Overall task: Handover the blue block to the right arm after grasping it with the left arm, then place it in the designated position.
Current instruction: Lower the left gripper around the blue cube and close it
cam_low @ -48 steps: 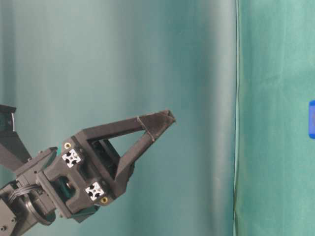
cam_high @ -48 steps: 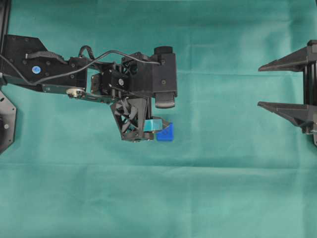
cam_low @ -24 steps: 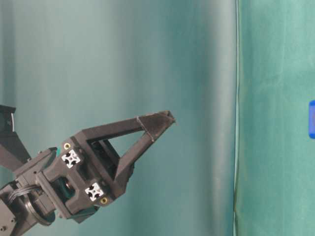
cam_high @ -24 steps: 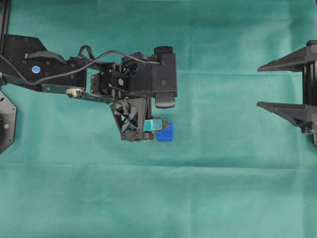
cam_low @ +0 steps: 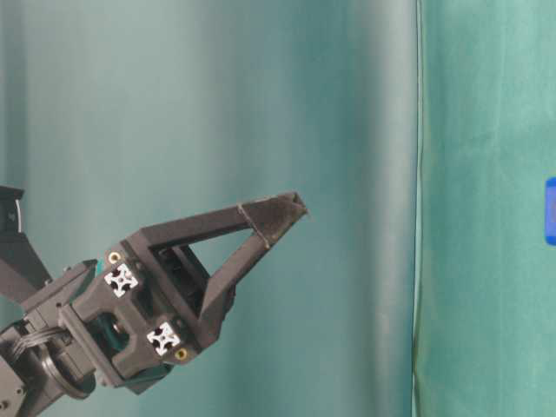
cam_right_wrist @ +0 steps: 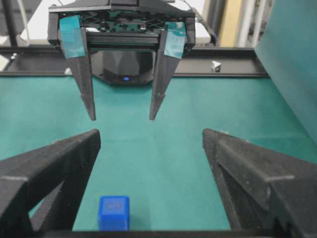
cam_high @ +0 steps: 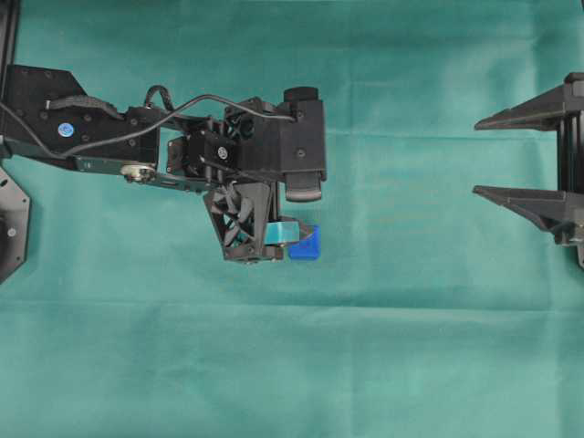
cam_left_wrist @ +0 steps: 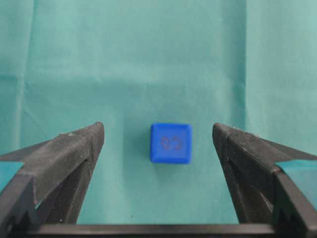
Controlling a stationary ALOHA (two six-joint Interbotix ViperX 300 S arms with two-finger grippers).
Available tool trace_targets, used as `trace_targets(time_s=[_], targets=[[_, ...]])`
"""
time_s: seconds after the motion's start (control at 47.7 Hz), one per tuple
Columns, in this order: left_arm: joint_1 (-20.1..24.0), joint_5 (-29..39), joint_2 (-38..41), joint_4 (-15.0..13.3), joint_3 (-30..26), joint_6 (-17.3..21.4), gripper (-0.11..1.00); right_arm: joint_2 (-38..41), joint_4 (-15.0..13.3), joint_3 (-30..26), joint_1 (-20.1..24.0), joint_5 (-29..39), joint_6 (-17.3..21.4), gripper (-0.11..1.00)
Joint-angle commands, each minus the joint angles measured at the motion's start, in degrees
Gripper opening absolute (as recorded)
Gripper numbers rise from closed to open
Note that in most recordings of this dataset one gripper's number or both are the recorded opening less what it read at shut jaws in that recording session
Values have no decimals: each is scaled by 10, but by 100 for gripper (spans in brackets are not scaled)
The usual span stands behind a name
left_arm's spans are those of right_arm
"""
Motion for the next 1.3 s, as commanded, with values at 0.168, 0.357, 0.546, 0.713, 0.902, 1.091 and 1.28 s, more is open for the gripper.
trace_targets(time_s=[0.168,0.357,0.546,0.713,0.902,1.091,1.28], targets=[[-5,-34,11,0,5,0,100,4,-1,-15,-3,-2,-1,94],[-7,-58,29,1,25,0,100,4,0,-14,-4,3,-1,94],[-9,-99,55,0,50,0,100,4,-2,-14,-9,5,-1,94],[-12,-128,76,0,63,-1,100,7,-3,-13,-14,6,-1,94],[-13,-158,103,0,74,-4,100,10,-3,-12,-17,5,-1,94],[-13,-187,120,0,85,-4,100,11,-2,-12,-18,5,-1,94],[-11,-207,143,0,95,-7,100,12,-3,-12,-18,5,-1,94]])
